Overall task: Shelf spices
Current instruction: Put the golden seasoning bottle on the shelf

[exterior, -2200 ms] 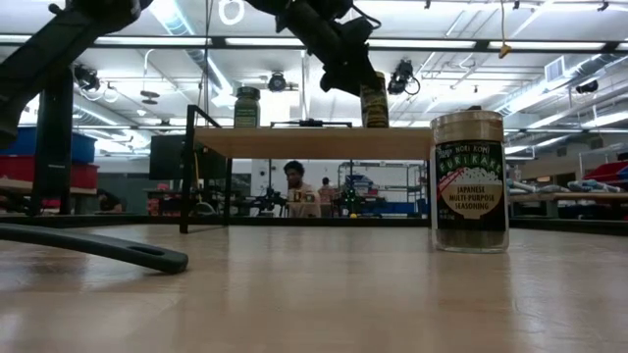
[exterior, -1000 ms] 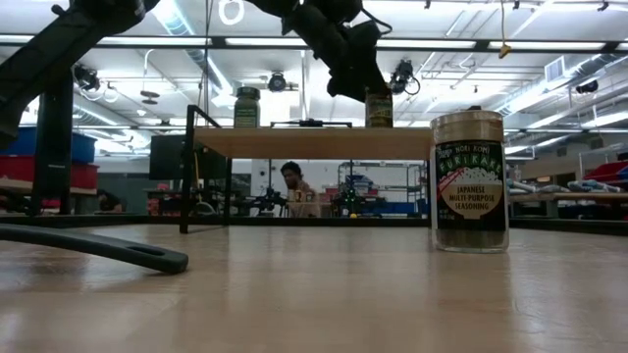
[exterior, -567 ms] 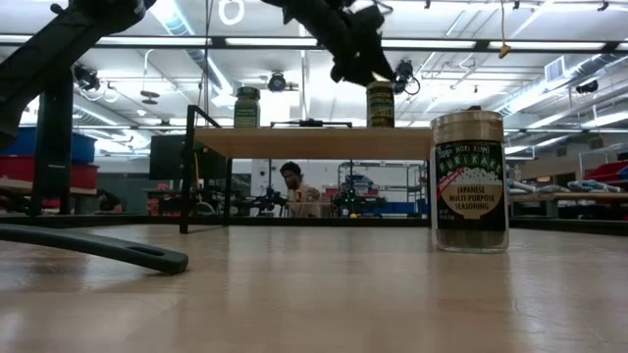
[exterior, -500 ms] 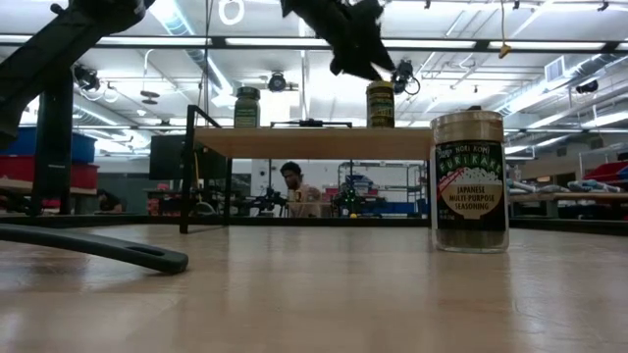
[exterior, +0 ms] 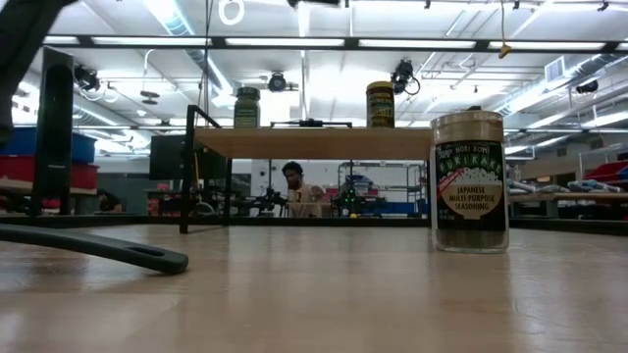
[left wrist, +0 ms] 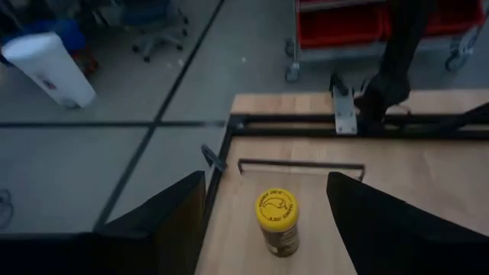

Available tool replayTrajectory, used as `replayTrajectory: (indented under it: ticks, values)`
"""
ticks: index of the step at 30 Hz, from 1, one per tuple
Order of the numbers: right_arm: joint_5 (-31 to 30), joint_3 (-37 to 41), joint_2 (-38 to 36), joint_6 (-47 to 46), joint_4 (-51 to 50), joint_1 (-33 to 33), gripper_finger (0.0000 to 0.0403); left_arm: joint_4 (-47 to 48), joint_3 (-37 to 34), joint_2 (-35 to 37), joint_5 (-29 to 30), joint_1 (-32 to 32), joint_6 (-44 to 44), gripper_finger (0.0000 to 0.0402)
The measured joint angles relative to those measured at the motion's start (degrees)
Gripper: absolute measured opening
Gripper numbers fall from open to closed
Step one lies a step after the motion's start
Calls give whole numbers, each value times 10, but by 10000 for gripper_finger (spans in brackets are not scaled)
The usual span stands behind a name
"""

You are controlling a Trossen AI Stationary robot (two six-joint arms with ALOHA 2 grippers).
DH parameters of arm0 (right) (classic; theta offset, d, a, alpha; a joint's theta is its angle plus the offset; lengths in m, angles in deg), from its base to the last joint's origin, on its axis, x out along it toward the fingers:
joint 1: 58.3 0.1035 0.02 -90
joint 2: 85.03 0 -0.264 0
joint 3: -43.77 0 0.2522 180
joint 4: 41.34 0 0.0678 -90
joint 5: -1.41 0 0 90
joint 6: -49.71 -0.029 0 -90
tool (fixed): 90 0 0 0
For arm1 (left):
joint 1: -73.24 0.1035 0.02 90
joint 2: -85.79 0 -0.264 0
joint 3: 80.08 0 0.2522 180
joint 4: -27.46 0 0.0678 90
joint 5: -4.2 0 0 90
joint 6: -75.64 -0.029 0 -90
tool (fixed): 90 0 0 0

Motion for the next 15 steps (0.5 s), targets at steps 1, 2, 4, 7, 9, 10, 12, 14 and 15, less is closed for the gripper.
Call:
replayTrajectory:
  ticks: [1,2,4,7,9,10,12,14,15]
  values:
    - [-3,0,0,-8,-6,1,293,3,0,14,0,0,-1,275]
    - [-3,0,0,-20,-12,2,293,6,0,29,0,0,-1,272]
    - [-3,0,0,-41,-29,-5,293,13,0,59,5,0,-1,266]
    - [18,0,0,-76,-53,-26,292,21,0,106,7,0,6,259]
    - [51,0,0,-94,-59,-48,293,33,-2,138,15,-1,14,257]
    - [68,0,0,-101,-62,-61,292,38,-4,152,17,-4,20,256]
    - [104,0,0,-110,-63,-88,292,54,-14,179,28,-8,25,255]
    - [144,0,0,-116,-63,-123,293,64,-28,204,44,-16,35,254]
    - [162,0,0,-119,-63,-141,293,68,-37,216,53,-20,38,254]
